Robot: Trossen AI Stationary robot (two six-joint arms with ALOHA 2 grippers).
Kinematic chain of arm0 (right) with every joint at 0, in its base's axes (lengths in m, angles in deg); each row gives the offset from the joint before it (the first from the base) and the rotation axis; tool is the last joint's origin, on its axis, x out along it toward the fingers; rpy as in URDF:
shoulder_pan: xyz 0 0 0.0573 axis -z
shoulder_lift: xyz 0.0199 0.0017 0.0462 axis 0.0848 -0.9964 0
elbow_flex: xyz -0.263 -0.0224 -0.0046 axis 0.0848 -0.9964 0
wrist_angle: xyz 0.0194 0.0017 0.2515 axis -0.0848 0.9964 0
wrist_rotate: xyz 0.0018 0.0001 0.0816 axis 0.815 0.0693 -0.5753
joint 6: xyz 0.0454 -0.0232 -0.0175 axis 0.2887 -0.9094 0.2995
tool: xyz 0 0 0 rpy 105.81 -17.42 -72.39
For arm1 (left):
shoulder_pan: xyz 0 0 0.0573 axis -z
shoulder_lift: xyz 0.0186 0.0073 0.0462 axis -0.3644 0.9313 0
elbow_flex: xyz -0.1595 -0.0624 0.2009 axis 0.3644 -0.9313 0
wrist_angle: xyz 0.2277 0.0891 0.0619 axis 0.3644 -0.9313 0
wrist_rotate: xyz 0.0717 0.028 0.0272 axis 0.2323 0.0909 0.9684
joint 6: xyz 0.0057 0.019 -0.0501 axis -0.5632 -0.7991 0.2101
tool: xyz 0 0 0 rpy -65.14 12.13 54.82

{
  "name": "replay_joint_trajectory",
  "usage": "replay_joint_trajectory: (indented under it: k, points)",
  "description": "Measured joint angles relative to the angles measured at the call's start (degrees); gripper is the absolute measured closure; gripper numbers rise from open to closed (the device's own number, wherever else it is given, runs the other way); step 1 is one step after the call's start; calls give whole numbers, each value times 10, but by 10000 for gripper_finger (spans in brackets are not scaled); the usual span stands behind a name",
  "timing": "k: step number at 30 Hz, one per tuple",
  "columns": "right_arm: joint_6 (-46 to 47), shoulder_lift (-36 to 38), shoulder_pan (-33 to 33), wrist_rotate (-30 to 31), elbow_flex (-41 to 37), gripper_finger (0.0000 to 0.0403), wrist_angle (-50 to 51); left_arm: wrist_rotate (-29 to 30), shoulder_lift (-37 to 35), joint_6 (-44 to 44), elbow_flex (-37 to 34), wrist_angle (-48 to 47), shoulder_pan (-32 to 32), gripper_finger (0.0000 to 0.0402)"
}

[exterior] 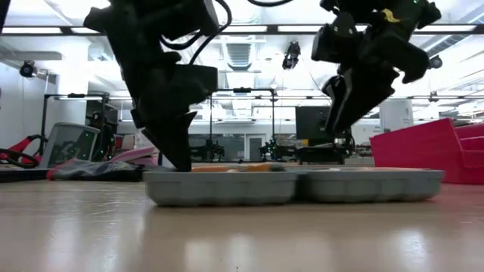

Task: Prefit tool cases
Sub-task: Put the hex key set into the pre-fit tool case

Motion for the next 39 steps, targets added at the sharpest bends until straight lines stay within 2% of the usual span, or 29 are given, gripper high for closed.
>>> replay_joint_trajectory:
  k: [9,16,24,31,39]
  points:
    - [-10,0,0,1,44,244,1,36,0,-56,-7,-26,-16,248]
    - [-10,1,0,18,76,239,36,30,-14,-74,-9,-22,-16,248]
    - [-17,73,15,46,71,247,47,10,-56,-84,-8,26,-23,248]
    - [-25,135,46,47,64,245,72,2,-60,-109,30,33,-70,248]
    - [-35,147,56,47,63,258,91,-33,-58,-137,61,32,-147,248]
